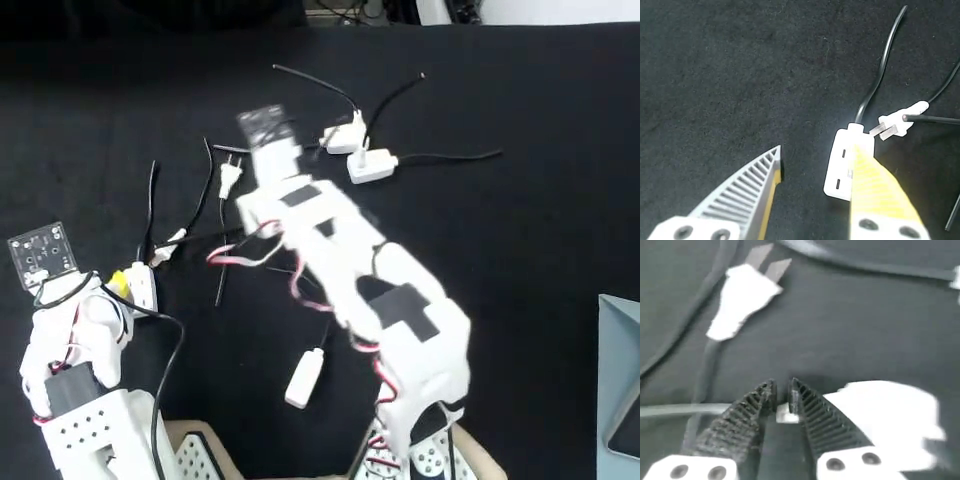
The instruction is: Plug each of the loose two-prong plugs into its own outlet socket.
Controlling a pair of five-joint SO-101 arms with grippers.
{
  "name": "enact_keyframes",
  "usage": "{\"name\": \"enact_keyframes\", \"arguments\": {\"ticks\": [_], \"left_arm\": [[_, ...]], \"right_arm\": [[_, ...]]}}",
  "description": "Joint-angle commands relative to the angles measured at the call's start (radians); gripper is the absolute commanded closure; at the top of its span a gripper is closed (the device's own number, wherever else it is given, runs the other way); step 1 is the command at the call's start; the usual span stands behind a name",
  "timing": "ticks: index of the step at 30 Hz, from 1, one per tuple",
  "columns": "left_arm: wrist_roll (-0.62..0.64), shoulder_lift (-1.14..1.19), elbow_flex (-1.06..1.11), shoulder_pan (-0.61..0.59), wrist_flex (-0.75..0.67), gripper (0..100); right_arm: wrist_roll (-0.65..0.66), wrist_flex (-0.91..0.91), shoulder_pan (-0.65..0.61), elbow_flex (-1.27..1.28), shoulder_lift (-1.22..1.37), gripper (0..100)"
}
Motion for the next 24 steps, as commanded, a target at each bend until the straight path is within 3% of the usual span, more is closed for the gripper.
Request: {"name": "enact_keyframes", "arguments": {"ticks": [1,11,16,24], "left_arm": [[0.005,-0.009,-0.039,-0.004,-0.021,78],[0.005,-0.009,-0.039,-0.002,-0.021,78],[0.005,-0.009,-0.039,-0.002,-0.021,78],[0.005,-0.009,-0.039,-0.002,-0.021,78]], "right_arm": [[0.009,0.002,0.143,-0.051,-0.081,95.2],[0.005,0.000,0.342,-0.051,-0.160,95.3],[0.005,0.009,0.362,-0.044,-0.222,95.5],[0.009,0.106,0.396,0.051,-0.533,95.5]]}}
